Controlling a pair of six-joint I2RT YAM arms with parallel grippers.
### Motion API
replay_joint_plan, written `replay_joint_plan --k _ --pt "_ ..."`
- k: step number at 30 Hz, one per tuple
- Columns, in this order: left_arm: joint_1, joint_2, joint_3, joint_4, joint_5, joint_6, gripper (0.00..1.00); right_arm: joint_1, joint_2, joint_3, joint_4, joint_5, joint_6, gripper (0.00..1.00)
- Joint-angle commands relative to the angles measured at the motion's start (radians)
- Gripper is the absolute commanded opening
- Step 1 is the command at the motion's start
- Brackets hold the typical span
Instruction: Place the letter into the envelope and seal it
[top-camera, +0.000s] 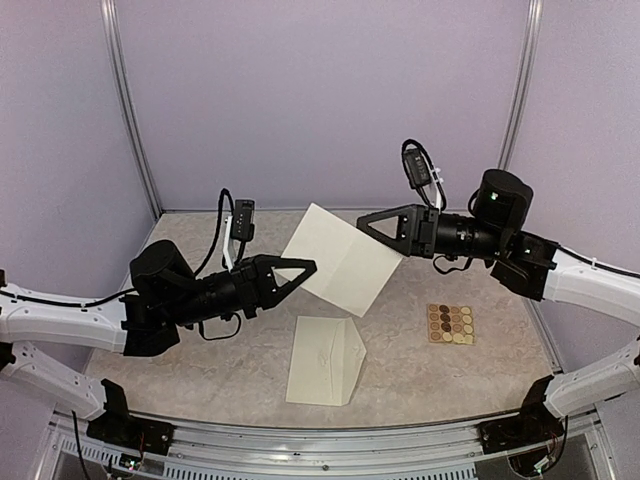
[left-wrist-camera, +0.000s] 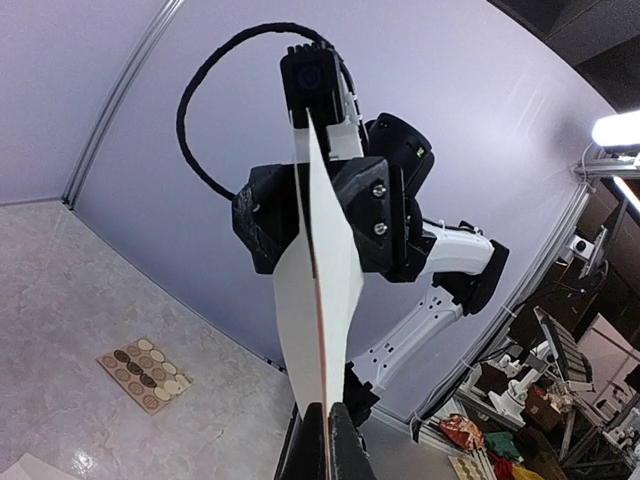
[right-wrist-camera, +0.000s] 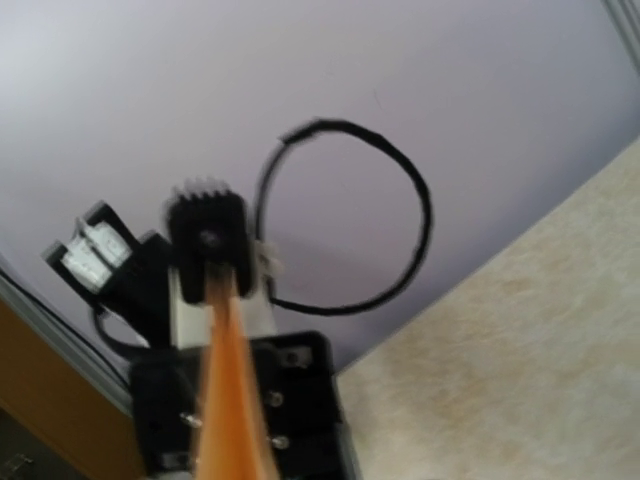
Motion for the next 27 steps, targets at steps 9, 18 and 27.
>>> replay_joint_plan --k 9,18,27 --pt "-0.005 -0.076 -0.01 -0.027 0.002 0.02 0.0 -0.02 -0.13 -0.132 0.042 0.051 -0.092 0.94" --pt "-0.004 -0.085 -0.003 0.017 0.025 -0.002 0.0 0.06 -0.085 -0.229 0.297 -0.049 -0.022 0.99" --pt "-0.006 -0.085 -0.01 0.057 0.06 -0.023 0.0 0.099 0.01 -0.205 0.402 -0.039 0.004 0.93"
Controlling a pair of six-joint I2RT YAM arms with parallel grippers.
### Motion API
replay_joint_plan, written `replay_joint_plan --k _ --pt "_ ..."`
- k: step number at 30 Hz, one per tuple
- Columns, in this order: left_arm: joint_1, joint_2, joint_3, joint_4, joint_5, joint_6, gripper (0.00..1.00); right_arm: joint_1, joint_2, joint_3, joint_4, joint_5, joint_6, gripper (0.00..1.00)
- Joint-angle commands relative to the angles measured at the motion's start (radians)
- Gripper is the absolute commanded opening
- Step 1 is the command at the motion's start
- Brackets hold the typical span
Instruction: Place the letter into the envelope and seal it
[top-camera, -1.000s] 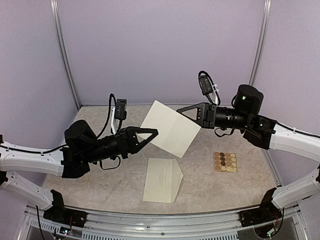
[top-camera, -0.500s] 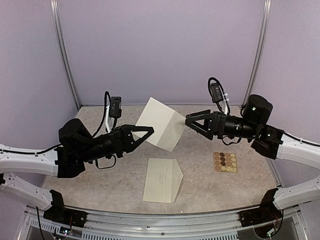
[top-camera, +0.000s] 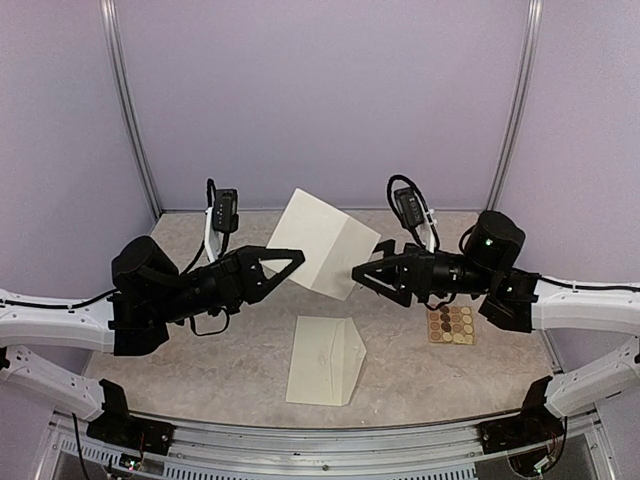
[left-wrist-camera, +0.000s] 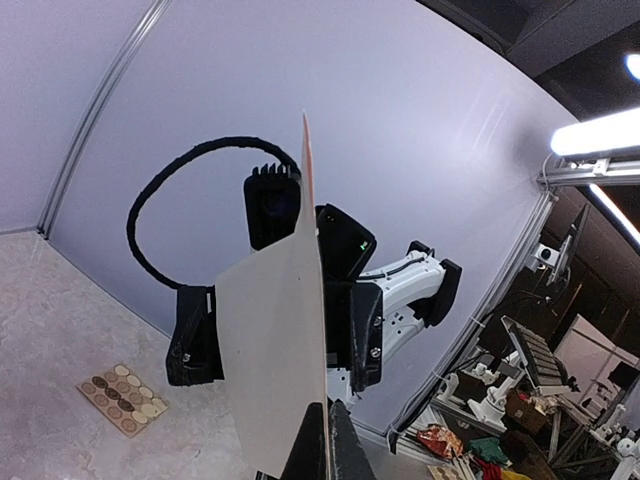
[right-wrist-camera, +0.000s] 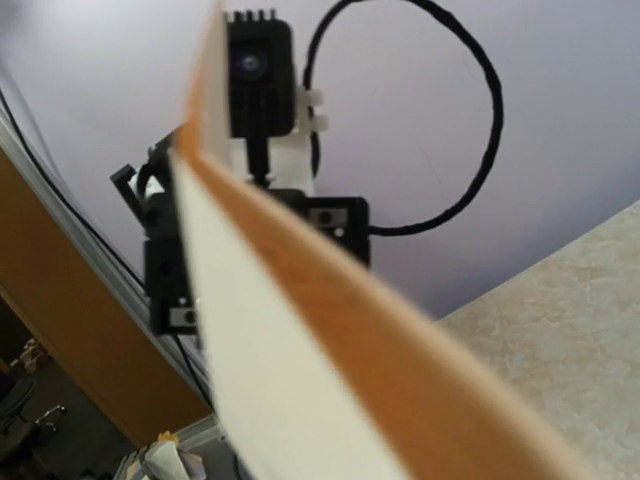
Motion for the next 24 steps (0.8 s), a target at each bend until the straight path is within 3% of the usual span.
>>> replay_joint_plan --k 1,5,9,14,17,19,24 --pt "-0.006 -0.015 -0.008 0.05 0.028 -0.01 0.0 0.008 0.035 0.02 0.117 -0.009 0.034 0.92" --pt "-0.005 -0.019 -0.013 0.05 0.031 -0.013 0.0 0.008 0.063 0.014 0.215 -0.028 0.077 0.88" --pt "-0.006 -0.013 -0.011 0.055 0.036 -0.017 0.0 0.017 0.09 0.025 0.28 -0.055 0.1 0.73" --pt "-0.005 -0.011 -0.012 0.05 0.031 -0.014 0.0 0.02 0.082 0.027 0.277 -0.042 0.09 0.33" --pt "-0.005 -0.014 -0.011 0.031 0.018 -0.01 0.0 0.023 0.06 0.021 0.257 -0.005 0.081 0.03" --pt "-0.006 -0.017 -0.01 0.012 0.002 -0.006 0.01 0.023 0.043 0.01 0.25 0.022 0.074 0.0" --pt "-0.006 -0.047 -0.009 -0.098 -0.091 0.032 0.22 0.021 -0.014 -0.012 0.158 0.132 0.028 0.0"
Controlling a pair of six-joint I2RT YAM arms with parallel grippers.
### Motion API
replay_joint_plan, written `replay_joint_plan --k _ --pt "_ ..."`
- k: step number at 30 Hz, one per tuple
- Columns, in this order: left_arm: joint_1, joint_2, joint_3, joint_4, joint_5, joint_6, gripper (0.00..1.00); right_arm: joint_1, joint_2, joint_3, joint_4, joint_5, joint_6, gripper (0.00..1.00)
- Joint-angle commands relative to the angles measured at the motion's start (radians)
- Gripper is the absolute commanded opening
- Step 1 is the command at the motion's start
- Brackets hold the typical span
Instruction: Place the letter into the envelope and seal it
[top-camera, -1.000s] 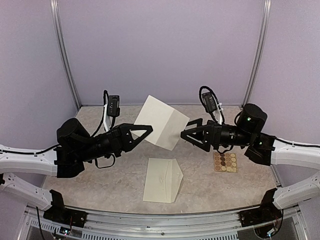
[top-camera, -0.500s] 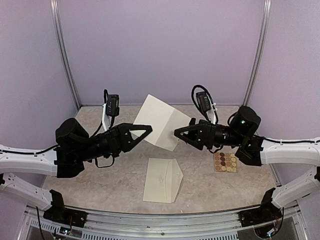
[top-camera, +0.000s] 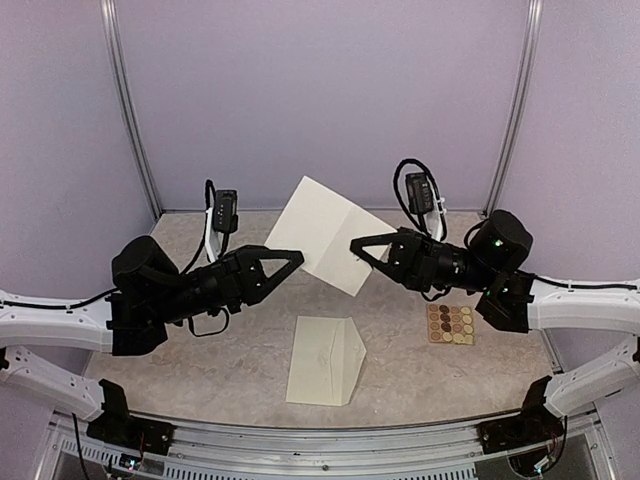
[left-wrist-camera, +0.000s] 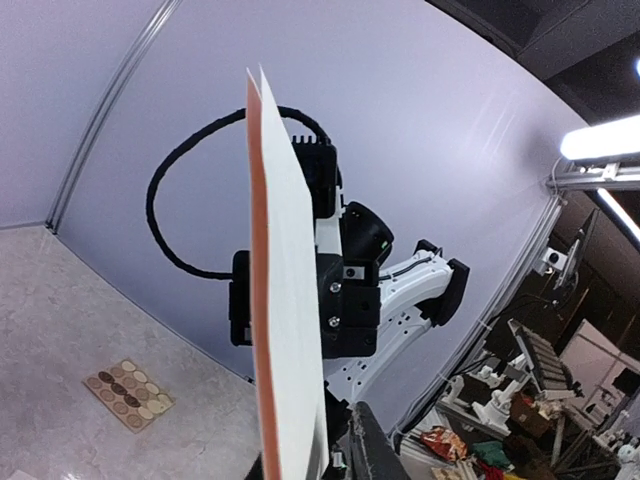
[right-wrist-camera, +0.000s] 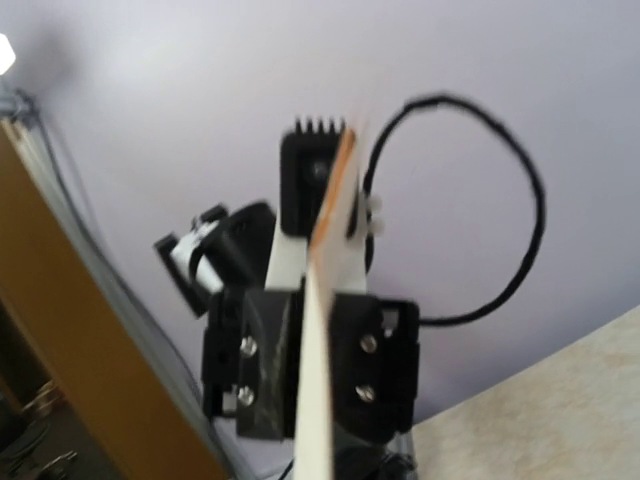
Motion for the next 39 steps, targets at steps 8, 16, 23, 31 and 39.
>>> replay_joint_plan --k 8,16,23,31,39 --pt "-0.003 -0.184 -0.016 -0.376 -0.356 0.124 0.3 -0.02 -0.143 0.046 -0.559 0.401 -0.141 0.0" --pt "-0.004 -0.239 0.027 -0.565 -0.414 0.168 0.49 -0.026 -0.081 0.161 -0.9 0.468 -0.227 0.0" --pt "-0.011 -0.133 0.088 -0.575 -0.28 0.184 0.6 0.025 0.024 0.224 -0.869 0.262 -0.309 0.0" --pt "-0.022 -0.048 0.113 -0.576 -0.194 0.177 0.61 0.068 0.094 0.272 -0.774 0.08 -0.341 0.0" --pt "-0.024 -0.015 0.108 -0.554 -0.141 0.164 0.6 0.075 0.094 0.27 -0.715 -0.045 -0.349 0.0"
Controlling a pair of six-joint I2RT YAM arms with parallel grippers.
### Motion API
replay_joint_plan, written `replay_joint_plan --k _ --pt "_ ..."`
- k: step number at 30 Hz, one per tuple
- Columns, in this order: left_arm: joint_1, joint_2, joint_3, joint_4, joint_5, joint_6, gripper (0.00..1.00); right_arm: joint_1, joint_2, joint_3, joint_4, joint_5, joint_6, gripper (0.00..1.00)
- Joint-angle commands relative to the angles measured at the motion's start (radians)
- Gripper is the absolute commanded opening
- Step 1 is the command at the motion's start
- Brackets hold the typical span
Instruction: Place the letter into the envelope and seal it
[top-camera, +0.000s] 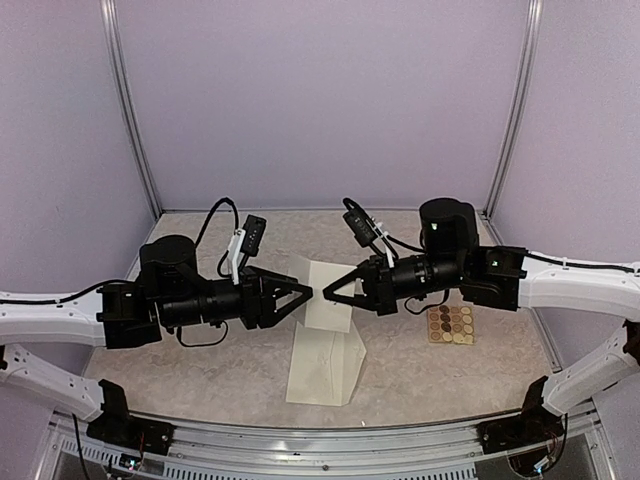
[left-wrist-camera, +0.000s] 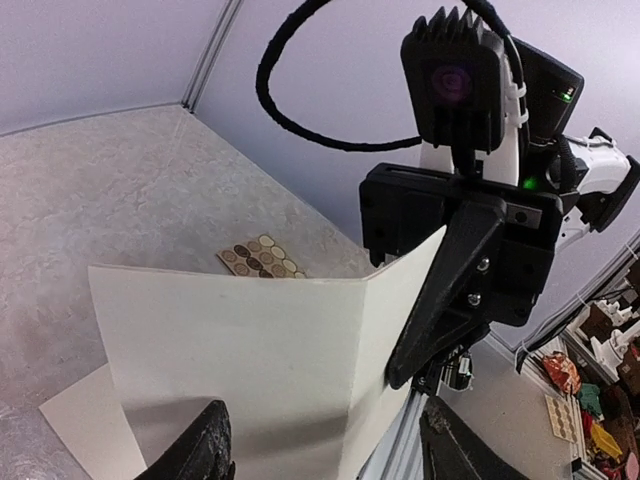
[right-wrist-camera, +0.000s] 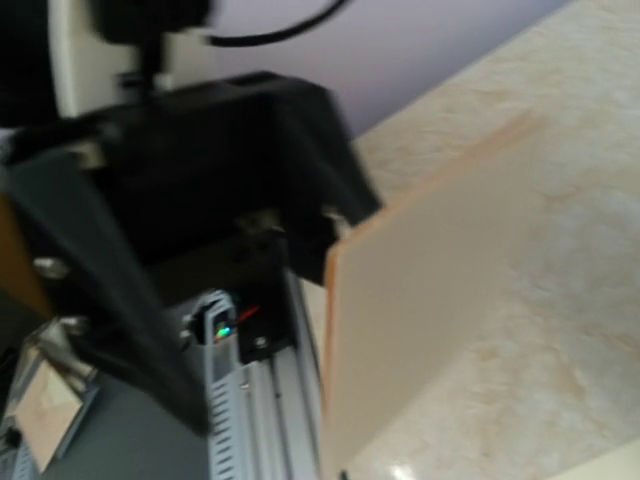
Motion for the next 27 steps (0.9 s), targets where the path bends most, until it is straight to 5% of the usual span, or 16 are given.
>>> replay_joint_plan --k 1,9,27 --pt "-0.007 0.017 0.026 0.015 0.052 -0.002 0.6 0.013 0.001 0.023 0.069 -0.115 -0.021 0.0" --pt "-0.008 0.038 0.018 0.092 0.144 -0.022 0.58 0.017 0.002 0.024 0.056 -0.131 -0.031 0.0" --pt "-0.011 0.061 -0.003 0.179 0.207 -0.058 0.14 0.018 -0.006 0.021 0.036 -0.098 -0.038 0.0"
